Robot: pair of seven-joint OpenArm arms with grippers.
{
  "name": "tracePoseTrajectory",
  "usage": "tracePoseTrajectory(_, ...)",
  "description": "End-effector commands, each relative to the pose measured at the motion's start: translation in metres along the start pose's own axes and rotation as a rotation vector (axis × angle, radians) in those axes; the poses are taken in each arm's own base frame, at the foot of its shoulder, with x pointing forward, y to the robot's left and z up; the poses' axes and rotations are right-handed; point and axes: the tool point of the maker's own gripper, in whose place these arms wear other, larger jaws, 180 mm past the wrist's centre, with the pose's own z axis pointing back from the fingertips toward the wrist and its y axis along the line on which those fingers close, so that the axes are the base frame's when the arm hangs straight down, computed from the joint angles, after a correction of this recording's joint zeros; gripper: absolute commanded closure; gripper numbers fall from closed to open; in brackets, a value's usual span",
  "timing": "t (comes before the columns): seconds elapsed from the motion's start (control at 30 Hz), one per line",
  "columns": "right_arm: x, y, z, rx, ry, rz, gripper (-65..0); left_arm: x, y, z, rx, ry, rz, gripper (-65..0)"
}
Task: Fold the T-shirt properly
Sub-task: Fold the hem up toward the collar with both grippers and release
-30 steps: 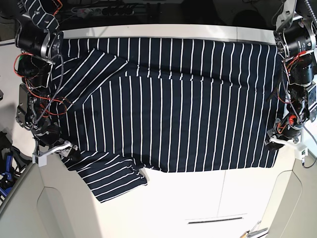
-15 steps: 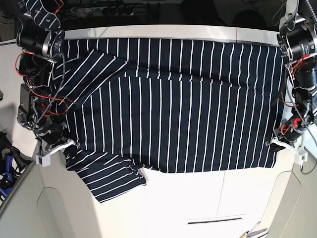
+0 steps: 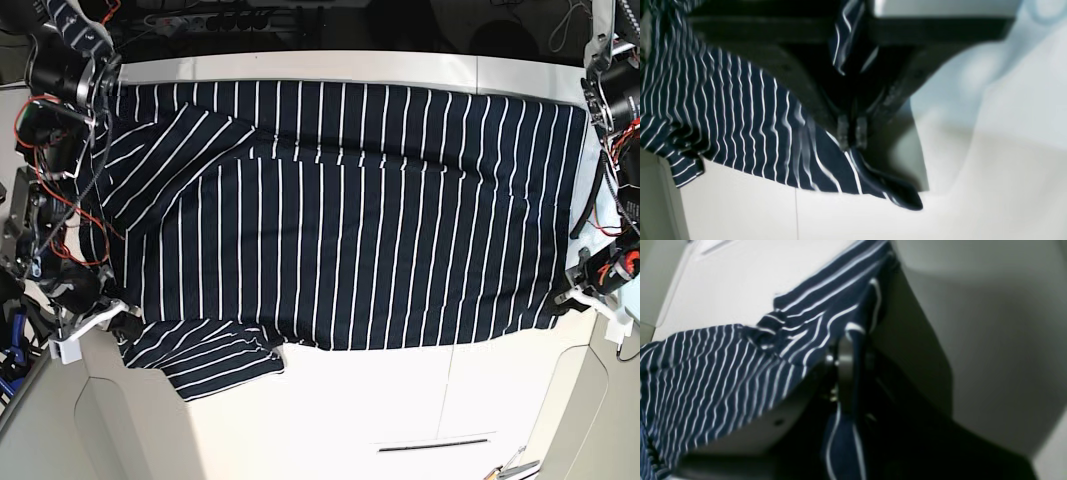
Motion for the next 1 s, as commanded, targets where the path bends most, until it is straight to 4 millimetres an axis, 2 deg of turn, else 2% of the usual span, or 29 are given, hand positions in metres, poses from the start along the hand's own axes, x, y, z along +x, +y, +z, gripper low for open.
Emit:
tracePoseTrajectory(0.0, 0.023, 0.000, 0.011, 0.006, -0.058, 0.030, 0.0, 0.030, -0.002, 0.014, -0.017, -0.063, -0.025, 0.0)
tracePoseTrajectory(0.17, 0.003, -0.002, 0.032, 0.000, -0.056, 0.061, 0.0, 0.017, -0.010, 0.029, -0.074, 0.017, -0.014, 0.0)
tracePoseTrajectory(0.3, -0.017, -0.004, 0.049, -0.020, -0.036, 0.097, 0.0, 0.006, 0.000, 0.045, -0.047, 0.042, -0.059, 0.0)
tracePoseTrajectory(0.43, -0.038, -0.008, 0.066, -0.047, -0.016, 0.108, 0.0, -0.018, 0.009, 0.060, -0.014, 0.102, -0.114, 0.0)
tracePoseTrajectory(0.57, -0.058, -0.019, 0.076, -0.076, 0.008, 0.083, 0.0, -0.043, 0.011, 0.066, -0.007, 0.148, -0.138, 0.0)
tracePoseTrajectory(0.77, -0.089, -0.027, 0.084, -0.101, 0.069, 0.068, 0.0, -0.065, 0.020, 0.069, 0.011, 0.161, -0.122, -1.0)
tracePoseTrajectory(0.8, -0.090, -0.027, 0.084, -0.104, 0.073, 0.069, -5.8, -0.066, 0.020, 0.069, 0.009, 0.161, -0.120, -6.0)
tracePoseTrajectory(0.87, -0.090, -0.029, 0.084, -0.115, 0.075, 0.071, -22.6, -0.066, 0.018, 0.068, 0.002, 0.156, -0.115, -16.2)
tracePoseTrajectory(0.9, -0.088, -0.030, 0.084, -0.117, 0.067, 0.071, -28.7, -0.064, 0.016, 0.067, -0.006, 0.149, -0.111, -20.3)
tracePoseTrajectory(0.93, -0.086, -0.030, 0.084, -0.118, 0.059, 0.070, -32.4, -0.062, 0.014, 0.067, -0.013, 0.140, -0.108, -23.0)
tracePoseTrajectory(0.97, -0.083, -0.031, 0.085, -0.122, 0.047, 0.070, -33.2, -0.057, 0.013, 0.069, -0.019, 0.125, -0.108, -23.9)
